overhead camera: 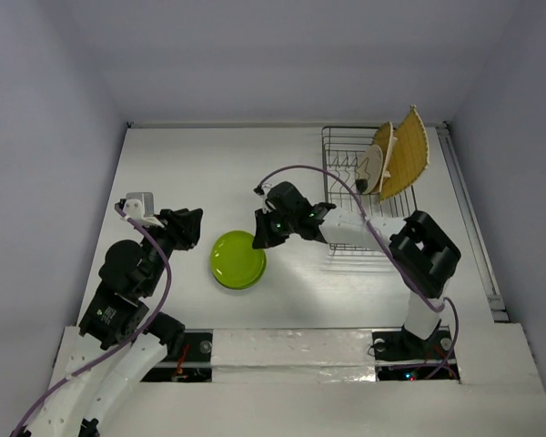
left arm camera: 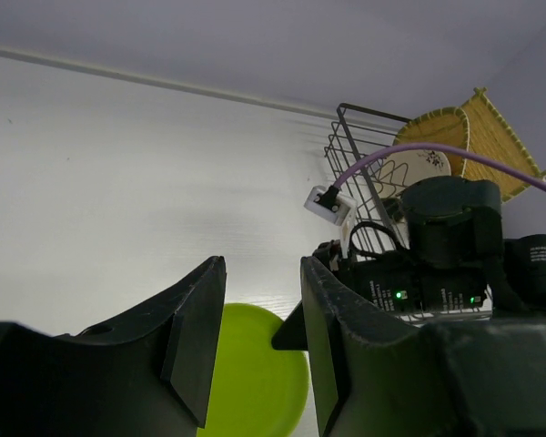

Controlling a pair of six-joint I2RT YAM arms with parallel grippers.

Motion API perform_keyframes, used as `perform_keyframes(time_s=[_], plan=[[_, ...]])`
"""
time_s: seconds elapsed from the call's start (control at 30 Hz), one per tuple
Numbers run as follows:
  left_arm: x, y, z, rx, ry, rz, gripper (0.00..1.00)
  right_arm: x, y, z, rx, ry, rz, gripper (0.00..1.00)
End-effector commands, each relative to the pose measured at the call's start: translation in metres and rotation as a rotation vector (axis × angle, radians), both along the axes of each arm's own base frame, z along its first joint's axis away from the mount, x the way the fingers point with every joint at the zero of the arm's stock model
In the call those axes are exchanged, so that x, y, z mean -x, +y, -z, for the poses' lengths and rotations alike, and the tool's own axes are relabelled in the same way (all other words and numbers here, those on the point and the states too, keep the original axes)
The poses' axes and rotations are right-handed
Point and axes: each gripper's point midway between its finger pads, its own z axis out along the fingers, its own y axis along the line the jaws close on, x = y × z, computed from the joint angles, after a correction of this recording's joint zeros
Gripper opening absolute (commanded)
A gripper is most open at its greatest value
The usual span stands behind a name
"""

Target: Unload the plates from the dish rack

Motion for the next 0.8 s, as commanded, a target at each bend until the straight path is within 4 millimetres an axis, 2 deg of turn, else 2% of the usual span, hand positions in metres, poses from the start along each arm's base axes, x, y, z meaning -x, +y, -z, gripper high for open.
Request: perform_keyframes(time_s=[0.0,0.13,0.3,0.43,0.53,0.7,0.77], plan=[[-0.002,0.000,-0.007,0.007,-0.036,-0.002,0.35,0.001,0.012,-0.001,-0.030,-0.002,-0.028,0.09],[-0.001,0.001,-0.008,0.009,-0.038,-0.004,0.35,-0.004,0.005,0.002,-0.005,-0.026,0.001,0.17],[-0.001,0.000,-0.008,0.009,-0.038,-0.001,0.35,-0.008,0.001,-0.001,0.013,-0.047,0.025,0.32],[0.000,0.001,-0.008,0.010,-0.040,-0.001,0.35,-0.012,-0.004,-0.009,0.020,-0.078,0.052,0.38],[0.000,0.000,-0.008,0.010,-0.041,0.001,0.35,-0.018,-0.011,-0.022,0.033,-0.123,0.080,0.50],[0.000,0.000,-0.008,0.010,-0.040,0.001,0.35,-0.031,-0.029,-0.048,0.078,-0.223,0.144,0.52],[0.000,0.000,-0.008,0.011,-0.042,0.002,0.35,-0.050,-0.050,-0.059,0.131,-0.288,0.240,0.50]])
